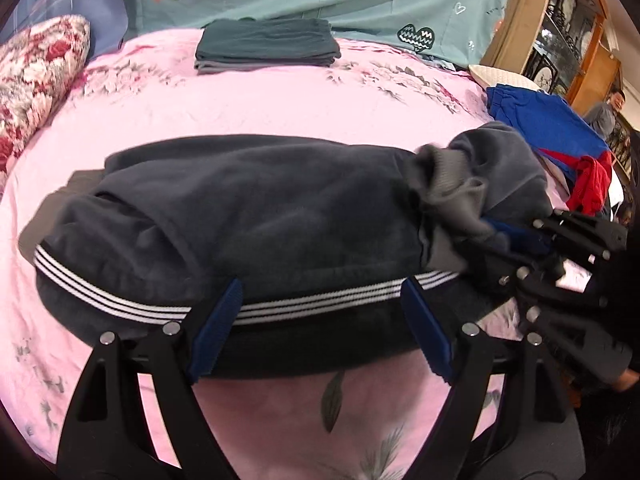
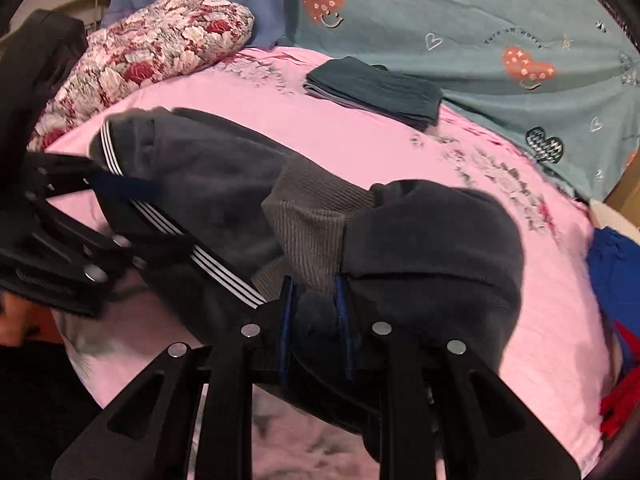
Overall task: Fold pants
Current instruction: 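Press the folded cuffs onto the bundle with the right gripper while the left gripper holds the seam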
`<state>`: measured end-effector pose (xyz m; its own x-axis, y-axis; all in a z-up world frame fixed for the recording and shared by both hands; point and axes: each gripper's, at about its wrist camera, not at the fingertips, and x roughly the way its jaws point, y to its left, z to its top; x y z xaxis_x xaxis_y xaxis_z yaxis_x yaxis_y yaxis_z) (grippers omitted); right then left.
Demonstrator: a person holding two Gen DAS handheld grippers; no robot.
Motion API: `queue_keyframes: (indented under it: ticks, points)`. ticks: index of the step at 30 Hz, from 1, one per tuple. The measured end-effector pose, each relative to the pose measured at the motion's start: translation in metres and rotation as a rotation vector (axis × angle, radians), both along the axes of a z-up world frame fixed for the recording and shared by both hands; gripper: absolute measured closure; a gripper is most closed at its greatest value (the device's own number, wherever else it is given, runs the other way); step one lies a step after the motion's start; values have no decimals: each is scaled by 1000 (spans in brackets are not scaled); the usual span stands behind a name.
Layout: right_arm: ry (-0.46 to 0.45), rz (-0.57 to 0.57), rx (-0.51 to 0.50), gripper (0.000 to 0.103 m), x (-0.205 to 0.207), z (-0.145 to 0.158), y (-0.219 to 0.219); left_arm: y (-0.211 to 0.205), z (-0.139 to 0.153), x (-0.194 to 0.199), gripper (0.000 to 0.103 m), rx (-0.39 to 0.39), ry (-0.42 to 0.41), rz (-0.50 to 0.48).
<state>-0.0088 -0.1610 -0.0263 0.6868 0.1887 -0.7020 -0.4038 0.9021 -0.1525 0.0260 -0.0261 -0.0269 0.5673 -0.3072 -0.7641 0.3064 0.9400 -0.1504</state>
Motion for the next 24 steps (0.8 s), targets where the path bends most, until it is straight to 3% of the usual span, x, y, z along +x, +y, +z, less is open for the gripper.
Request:
queue_keyframes:
  ticks: [4,9,12,16,17,18,20,24]
  points:
    - [0,8,-67,77,-12,2,-27,-2,-1,4,18,-14,10,-9]
    - [-49,70,-197,50,-22,1,-33,-14,-3,4,18,-20,13,-38]
    - [-69,69,-204,50,-18,0,-34,-13,-2,4,18,-23,11,-34]
    - [-77,59,-138,50,-19,2,-40,-11,-3,7,18,-26,17,-29]
    - [-53,39,-101,51,-13,0,-45,-14,-3,7,18,-20,11,-36]
    - [-25,26,-74,66,-8,-2,-47,-16,-2,6,18,-18,6,-42]
    - [4,-5,-53,80,-2,-7,-50,-18,1,5,18,-19,-9,-47]
    - [-13,1,142,85,-4,16,-69,-14,-1,9,18,-23,9,-30]
